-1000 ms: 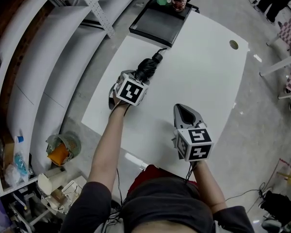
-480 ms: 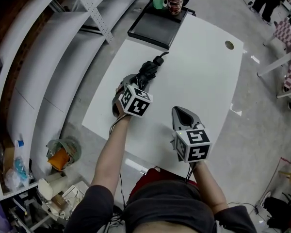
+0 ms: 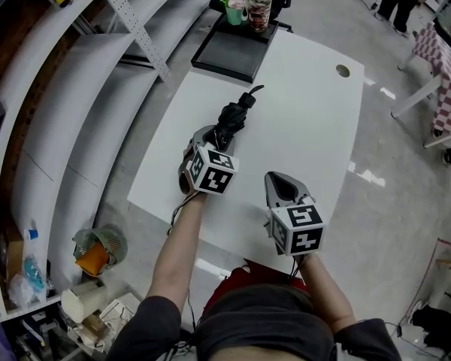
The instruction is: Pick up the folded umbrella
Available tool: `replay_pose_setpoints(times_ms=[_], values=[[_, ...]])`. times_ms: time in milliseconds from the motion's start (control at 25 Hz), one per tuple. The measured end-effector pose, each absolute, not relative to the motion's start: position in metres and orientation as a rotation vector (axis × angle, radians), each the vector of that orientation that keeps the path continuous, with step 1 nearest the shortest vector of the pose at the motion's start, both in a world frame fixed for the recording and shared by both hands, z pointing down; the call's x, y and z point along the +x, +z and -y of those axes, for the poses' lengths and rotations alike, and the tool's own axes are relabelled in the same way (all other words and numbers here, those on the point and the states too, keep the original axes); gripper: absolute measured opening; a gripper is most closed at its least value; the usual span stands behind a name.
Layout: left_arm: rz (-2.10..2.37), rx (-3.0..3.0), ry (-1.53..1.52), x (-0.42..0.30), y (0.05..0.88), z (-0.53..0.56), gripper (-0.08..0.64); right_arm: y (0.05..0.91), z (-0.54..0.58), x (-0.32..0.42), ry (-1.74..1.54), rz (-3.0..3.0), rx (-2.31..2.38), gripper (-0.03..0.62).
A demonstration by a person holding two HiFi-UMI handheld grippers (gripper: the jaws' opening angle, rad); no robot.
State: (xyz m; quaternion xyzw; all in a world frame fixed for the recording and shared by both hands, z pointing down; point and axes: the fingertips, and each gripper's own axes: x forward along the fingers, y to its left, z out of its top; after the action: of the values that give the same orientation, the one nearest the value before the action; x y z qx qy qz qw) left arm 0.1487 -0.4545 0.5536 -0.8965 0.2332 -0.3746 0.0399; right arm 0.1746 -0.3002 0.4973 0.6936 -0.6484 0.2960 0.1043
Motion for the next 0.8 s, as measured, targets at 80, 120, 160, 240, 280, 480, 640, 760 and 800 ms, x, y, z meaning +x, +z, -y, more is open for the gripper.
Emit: replay_pose_setpoints(times_ms=[80, 120, 160, 240, 280, 480, 640, 760, 800], values=[[-0.716, -2.758, -1.124, 0.148, 0.548, 0.449, 0.215, 0.496, 0.296, 0.174, 0.870, 1.904, 2.051, 0.018], [-0.718, -2.764, -1.111, 0.148, 0.545, 0.447, 0.215, 0.496, 0.293, 0.174, 0.870, 1.900, 2.053, 0.018], [-0.720, -2.770, -1.098, 0.148, 0.542, 0.444, 0.215, 0.496, 0.291, 0.173, 0.870, 1.896, 2.055, 0.018], [-0.727, -2.781, -1.071, 0.148, 0.534, 0.438, 0.215, 0.494, 0.287, 0.173, 0.864, 1.894, 2.063, 0.018], [-0.731, -2.786, -1.057, 0.147, 0.530, 0.435, 0.215, 0.492, 0.285, 0.173, 0.861, 1.894, 2.070, 0.018], [-0.755, -2.821, -0.964, 0.140, 0.507, 0.422, 0.215, 0.484, 0.281, 0.172, 0.840, 1.892, 2.091, 0.018], [-0.769, -2.871, -0.862, 0.134, 0.485, 0.409, 0.215, 0.478, 0.277, 0.170, 0.836, 1.902, 2.112, 0.018], [-0.772, -2.898, -0.796, 0.130, 0.467, 0.399, 0.215, 0.472, 0.273, 0.168, 0.819, 1.903, 2.123, 0.018], [-0.775, -2.900, -0.785, 0.127, 0.461, 0.396, 0.215, 0.469, 0.272, 0.167, 0.813, 1.904, 2.129, 0.018]])
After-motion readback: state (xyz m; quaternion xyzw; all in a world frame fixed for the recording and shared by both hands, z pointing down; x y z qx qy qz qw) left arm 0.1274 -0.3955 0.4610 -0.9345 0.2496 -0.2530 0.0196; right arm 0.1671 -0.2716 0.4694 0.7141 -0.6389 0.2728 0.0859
